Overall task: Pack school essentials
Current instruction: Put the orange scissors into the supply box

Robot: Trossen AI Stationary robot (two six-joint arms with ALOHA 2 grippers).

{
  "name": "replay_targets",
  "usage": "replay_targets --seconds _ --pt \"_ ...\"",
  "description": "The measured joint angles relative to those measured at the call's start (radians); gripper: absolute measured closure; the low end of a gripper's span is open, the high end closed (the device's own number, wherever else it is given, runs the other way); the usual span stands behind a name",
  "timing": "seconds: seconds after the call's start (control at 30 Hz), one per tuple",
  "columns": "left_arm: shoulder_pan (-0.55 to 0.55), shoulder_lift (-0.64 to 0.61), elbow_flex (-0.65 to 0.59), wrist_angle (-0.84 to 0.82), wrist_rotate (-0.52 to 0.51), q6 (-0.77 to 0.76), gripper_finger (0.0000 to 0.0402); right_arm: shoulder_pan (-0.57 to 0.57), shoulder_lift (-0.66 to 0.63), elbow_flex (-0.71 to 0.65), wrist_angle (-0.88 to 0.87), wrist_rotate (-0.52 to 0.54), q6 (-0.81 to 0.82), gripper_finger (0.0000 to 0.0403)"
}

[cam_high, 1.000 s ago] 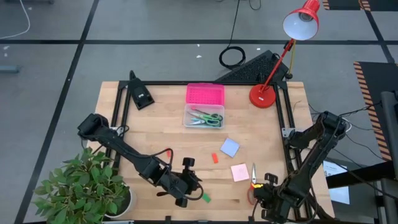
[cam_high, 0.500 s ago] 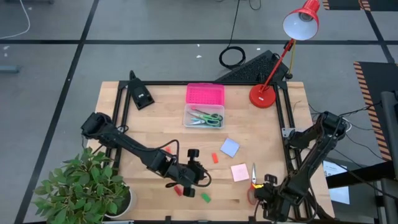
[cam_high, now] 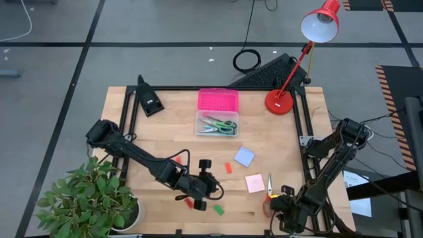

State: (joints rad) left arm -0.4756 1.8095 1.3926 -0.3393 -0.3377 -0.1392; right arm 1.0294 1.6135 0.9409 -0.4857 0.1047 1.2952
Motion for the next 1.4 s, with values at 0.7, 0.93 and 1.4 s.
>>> replay_targets --seconds 0.7,0.93,1.4 --pt "0.000 0.001 0.000 0.000 0.000 0.004 0.0300 0.000 0.123 0.004 -0.055 -0.024 -0.045 0.0266" --pt "0.000 0.001 0.000 0.000 0.000 0.005 0.0300 -0.003 0.126 0.002 -0.143 -0.018 -0.022 0.0331" --pt "0.004 0.002 0.000 0.000 -0.001 0.005 0.0300 -0.016 0.073 0.002 -0.156 -0.033 -0.018 0.0380"
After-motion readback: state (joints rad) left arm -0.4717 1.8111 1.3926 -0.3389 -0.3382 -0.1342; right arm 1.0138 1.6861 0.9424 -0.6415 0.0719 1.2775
